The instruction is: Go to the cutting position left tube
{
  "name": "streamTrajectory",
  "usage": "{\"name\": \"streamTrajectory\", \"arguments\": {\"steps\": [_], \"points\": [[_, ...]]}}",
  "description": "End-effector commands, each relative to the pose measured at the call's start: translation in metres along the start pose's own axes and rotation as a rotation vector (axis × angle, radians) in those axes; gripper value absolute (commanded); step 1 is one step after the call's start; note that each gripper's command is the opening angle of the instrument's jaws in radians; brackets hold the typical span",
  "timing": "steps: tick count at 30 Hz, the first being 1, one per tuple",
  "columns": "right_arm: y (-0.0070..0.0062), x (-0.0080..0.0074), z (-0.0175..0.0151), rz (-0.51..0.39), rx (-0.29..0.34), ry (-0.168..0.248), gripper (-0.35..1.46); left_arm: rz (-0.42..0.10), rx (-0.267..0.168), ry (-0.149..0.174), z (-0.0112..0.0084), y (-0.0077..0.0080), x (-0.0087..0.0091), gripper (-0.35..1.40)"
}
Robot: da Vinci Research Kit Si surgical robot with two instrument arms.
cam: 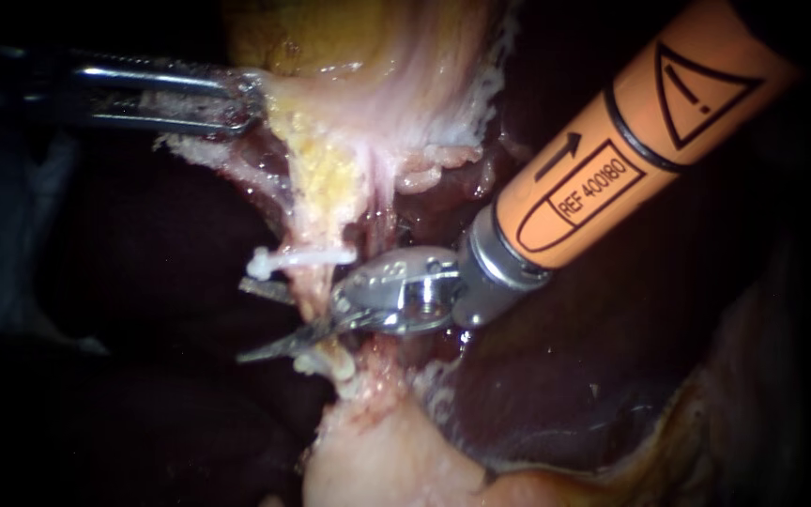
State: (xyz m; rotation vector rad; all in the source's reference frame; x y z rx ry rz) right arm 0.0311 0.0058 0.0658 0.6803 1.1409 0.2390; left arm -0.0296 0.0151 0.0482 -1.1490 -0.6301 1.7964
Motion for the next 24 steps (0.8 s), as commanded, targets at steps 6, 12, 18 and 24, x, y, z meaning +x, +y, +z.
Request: {"name": "streamTrajectory", "arguments": {"steps": [6,12,18,24], "points": [[-0.0024,0.0017,0.0007,0.015,0.05,0.033,1.4,0.0,0.0,0.0,0.0,0.0,0.0,-0.35],[-0.0041,0.0027,0.0014,0.016,0.079,0.042,1.38,0.0,0.0,0.0,-0.0001,0.0,0.0,-0.35],[-0.0042,0.0028,0.0014,0.015,0.081,0.044,1.38,0.0,0.0,0.0,-0.0001,0.0,0.0,-0.35],[-0.004,0.0027,0.0014,0.015,0.081,0.044,1.38,0.0,0.0,0.0,0.0,0.0,0.0,-0.35]]}}
